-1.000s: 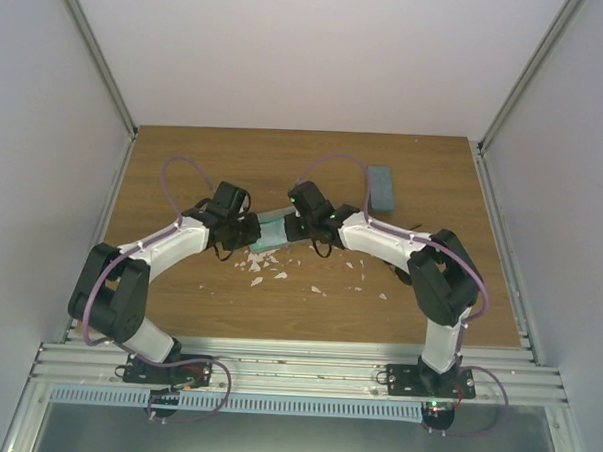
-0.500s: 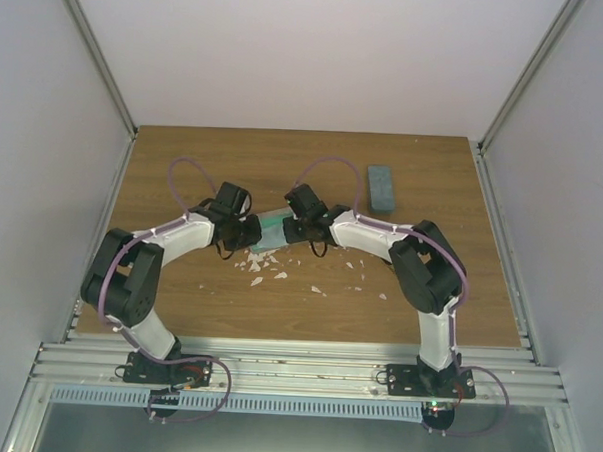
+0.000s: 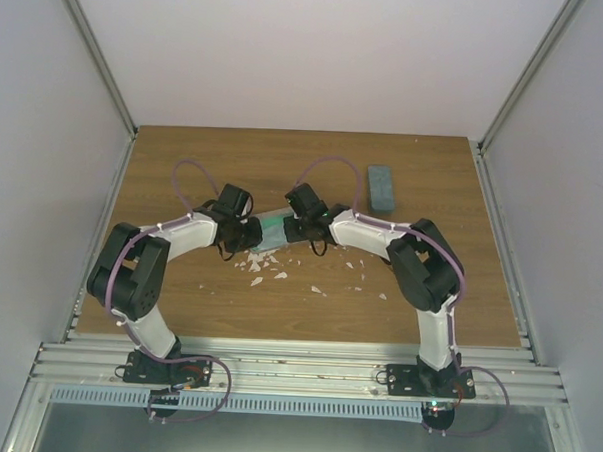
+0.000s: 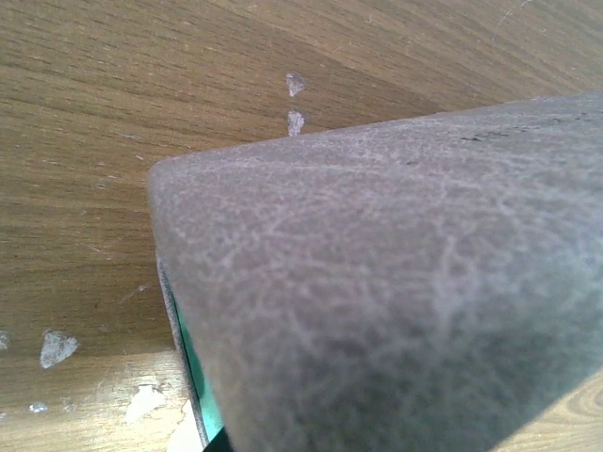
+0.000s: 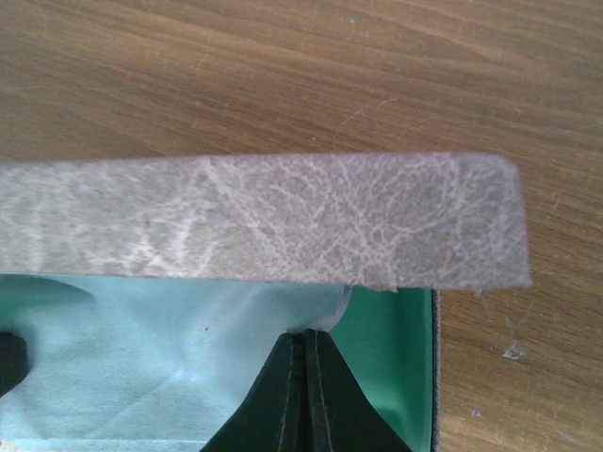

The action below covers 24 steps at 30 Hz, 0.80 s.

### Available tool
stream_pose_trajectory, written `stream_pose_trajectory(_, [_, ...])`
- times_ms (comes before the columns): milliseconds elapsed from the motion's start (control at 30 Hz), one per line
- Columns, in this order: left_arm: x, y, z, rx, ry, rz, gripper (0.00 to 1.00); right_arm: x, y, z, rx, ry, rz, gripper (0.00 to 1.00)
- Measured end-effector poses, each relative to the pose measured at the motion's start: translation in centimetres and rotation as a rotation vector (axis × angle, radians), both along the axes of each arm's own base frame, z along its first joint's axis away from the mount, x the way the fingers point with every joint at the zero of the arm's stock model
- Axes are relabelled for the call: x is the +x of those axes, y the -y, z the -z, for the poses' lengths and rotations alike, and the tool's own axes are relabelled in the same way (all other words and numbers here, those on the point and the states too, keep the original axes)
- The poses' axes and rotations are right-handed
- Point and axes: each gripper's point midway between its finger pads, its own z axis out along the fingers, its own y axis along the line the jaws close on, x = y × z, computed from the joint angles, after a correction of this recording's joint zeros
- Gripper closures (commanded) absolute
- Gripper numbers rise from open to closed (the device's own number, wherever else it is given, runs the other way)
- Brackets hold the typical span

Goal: Organize the sunglasses
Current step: Place the glasses cleaning cloth in the sunglasses case.

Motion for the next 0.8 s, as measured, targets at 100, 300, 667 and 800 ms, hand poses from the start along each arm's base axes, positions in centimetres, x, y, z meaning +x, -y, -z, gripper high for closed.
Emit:
stream_pose_trajectory(100, [0.0,-0.1,0.1,0.004,-0.003,-0.001,1.0,-0.1,0.1,0.8,-0.01,-0.012,0.0,0.97])
stream_pose_trajectory(300, [0.6,0.0,-0.5,0.006,0.013,-0.004,0.99,-0.4,0.4,1.7,-0.031,-0.037,0.002,0.87])
stream_pose_trajectory(667, [0.7,-0.4,-1.1,0.037,0.011,-0.01,0.73,-0.4,0.8,1.1,-0.054,-0.045,0.008,0.67])
stream_pose_trajectory(800, [0.5,-0.8,-1.6,0.047,0.015,-0.018,0.79,-0.4,0.8,0.2,-0.046,-0.032,0.005,0.74])
